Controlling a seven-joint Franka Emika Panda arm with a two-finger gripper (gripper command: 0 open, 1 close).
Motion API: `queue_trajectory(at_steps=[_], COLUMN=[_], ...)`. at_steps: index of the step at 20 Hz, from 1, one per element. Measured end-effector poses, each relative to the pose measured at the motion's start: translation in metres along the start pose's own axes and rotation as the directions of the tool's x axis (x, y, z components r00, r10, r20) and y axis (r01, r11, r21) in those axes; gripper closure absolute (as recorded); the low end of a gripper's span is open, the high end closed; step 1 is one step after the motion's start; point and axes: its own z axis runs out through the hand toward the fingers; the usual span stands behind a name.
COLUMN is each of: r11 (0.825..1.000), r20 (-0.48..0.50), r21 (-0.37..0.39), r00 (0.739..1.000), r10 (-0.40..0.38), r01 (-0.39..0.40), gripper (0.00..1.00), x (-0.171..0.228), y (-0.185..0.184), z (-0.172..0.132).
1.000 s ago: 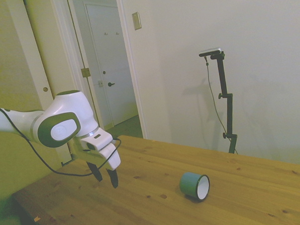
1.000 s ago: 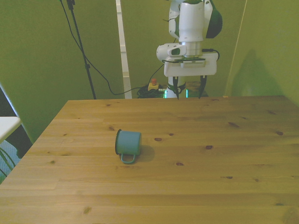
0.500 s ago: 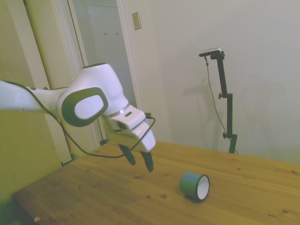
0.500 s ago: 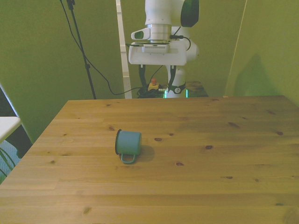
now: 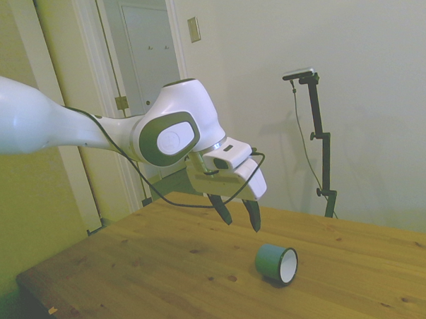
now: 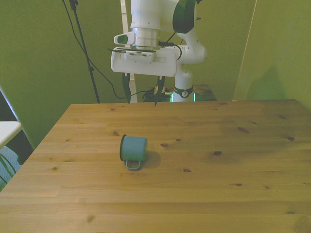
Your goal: Flip the mug upright
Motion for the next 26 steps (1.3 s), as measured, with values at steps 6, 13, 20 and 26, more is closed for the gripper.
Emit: queue_trajectory(at_steps=[6, 13, 20, 26], r11=[0.999, 0.998, 0.981, 0.962], r20=[-0.026, -0.031, 0.026, 0.17], r21=[0.043, 0.05, 0.175, 0.263], r00=[1.0, 0.999, 0.996, 0.979], r10=[-0.018, -0.03, -0.088, -0.115], r01=[0.019, 0.032, 0.082, 0.068], gripper=[0.0, 0.0, 0.0, 0.0], x=[0.043, 0.08, 0.099, 0.115], y=[0.02, 0.033, 0.054, 0.061], z=[0.011, 0.036, 0.063, 0.109])
